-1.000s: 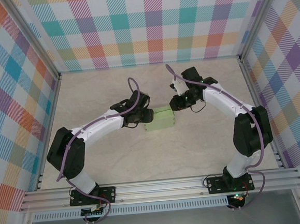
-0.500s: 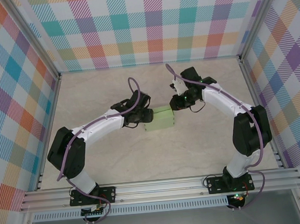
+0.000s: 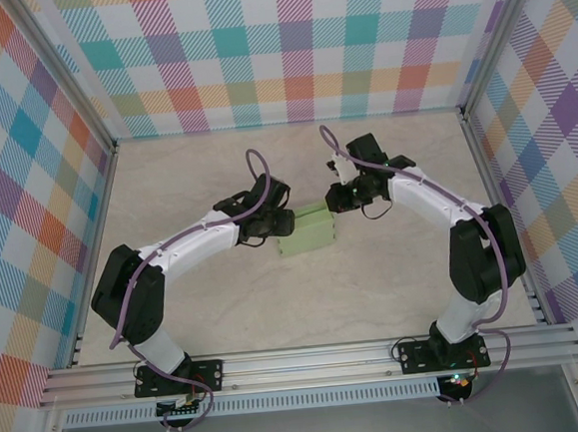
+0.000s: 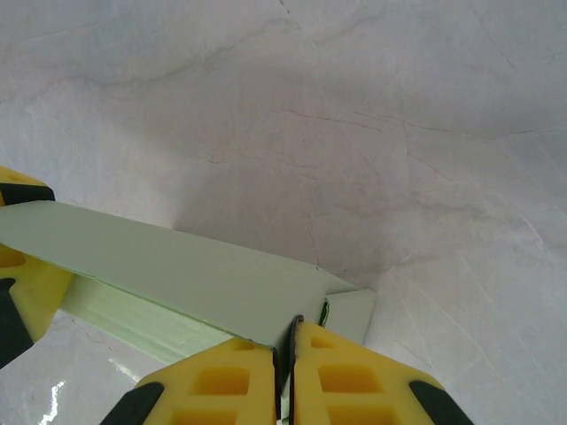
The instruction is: Fold the paper box
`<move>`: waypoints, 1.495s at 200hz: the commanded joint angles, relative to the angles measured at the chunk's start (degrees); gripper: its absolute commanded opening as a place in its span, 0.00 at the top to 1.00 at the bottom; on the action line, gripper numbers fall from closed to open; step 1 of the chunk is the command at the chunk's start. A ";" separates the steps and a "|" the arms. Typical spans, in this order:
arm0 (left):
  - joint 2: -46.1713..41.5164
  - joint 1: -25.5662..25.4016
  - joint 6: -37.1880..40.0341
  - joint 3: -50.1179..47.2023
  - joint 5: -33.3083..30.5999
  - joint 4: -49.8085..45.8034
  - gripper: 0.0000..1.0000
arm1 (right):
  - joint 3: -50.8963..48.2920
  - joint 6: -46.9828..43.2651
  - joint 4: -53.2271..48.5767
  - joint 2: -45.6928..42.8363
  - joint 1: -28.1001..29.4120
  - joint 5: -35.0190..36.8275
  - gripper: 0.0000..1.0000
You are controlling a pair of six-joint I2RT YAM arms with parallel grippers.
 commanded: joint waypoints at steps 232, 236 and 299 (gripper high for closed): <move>-25.72 4.48 28.58 -26.49 25.80 29.54 0.00 | -12.04 -1.05 8.42 -9.57 1.89 1.58 0.91; -26.33 4.57 29.49 -27.36 26.23 29.74 0.00 | -12.06 -1.05 8.46 -9.64 1.86 1.57 0.91; -38.39 5.56 35.70 -42.89 22.50 38.25 0.00 | -13.75 -2.23 9.98 -11.61 1.89 1.62 0.90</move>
